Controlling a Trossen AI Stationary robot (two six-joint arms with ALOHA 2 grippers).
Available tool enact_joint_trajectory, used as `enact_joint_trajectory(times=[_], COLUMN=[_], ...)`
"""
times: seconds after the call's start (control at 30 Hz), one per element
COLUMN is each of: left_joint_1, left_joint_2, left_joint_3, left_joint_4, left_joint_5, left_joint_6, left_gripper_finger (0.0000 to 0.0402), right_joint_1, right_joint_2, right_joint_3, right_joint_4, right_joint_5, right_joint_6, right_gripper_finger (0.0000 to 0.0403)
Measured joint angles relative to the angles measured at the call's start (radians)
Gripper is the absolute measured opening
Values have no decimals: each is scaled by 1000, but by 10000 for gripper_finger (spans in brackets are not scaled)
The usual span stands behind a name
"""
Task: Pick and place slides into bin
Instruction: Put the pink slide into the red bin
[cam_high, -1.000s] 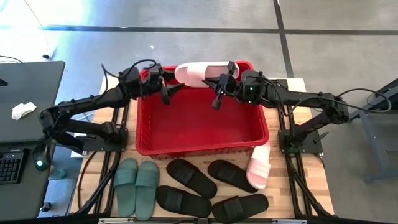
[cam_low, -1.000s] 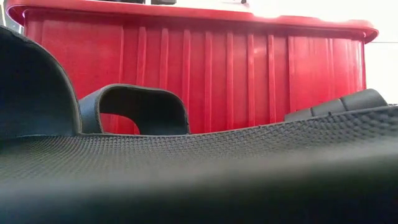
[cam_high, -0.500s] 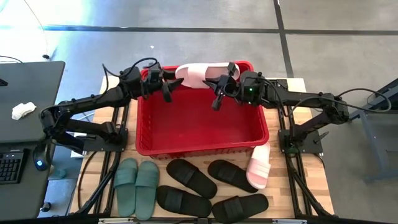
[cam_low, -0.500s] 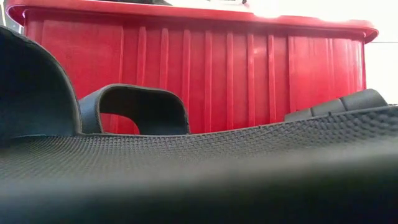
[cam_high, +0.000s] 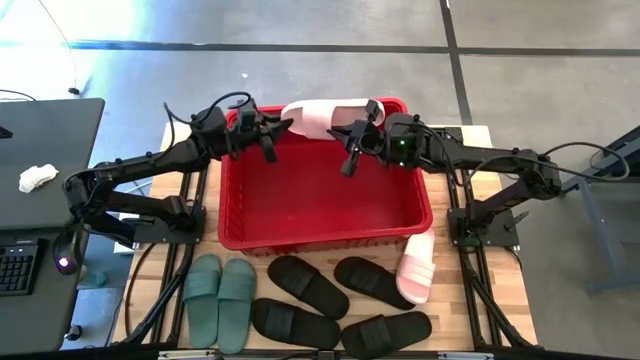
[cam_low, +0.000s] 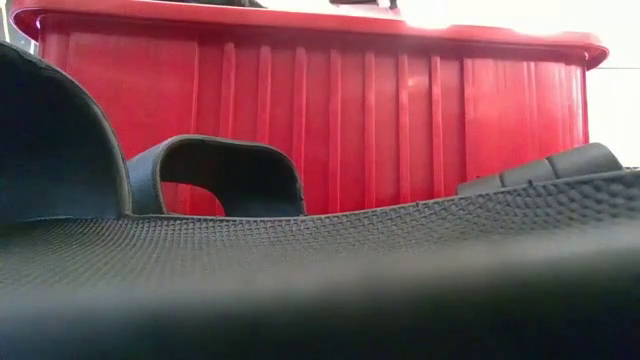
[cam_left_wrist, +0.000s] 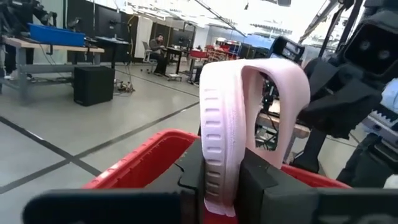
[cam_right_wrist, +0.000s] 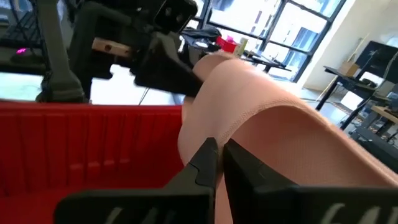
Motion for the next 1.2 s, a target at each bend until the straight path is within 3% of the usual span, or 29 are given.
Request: enact_joint_trajectory(times=[0.07,0.33,0.5,0.63,0.77,0.97,1.2], left_joint_1=[0,1,2,2,2,47,100], left_joint_2=[0,0,-15,-16,23,124,303], left_joint_3=[-1,-1,37,184,406,762,1062], left_joint_4=[-2,-9,-89,-409,-783,-1305,-1727], left_joint_5=[1,12,41,57,57,74,71], left_joint_6=[2,2,33,164,336,428,536], left_gripper_finger=[18,29,18,21,18,18,19], right_joint_1=[-3,-7,-6,-6,-6,-7,-7], right_joint_2=[0,-14,-91,-177,-252,-327,-350], right_joint_3=[0,0,0,0,0,0,0], right_joint_4=[-27,-97,-218,-302,-360,-407,-485], right_joint_5=[-24,-49,-37,-21,16,28,19], right_joint_6=[8,73,72,75,71,93,142], right_gripper_finger=[21,136,178,183,183,183,183])
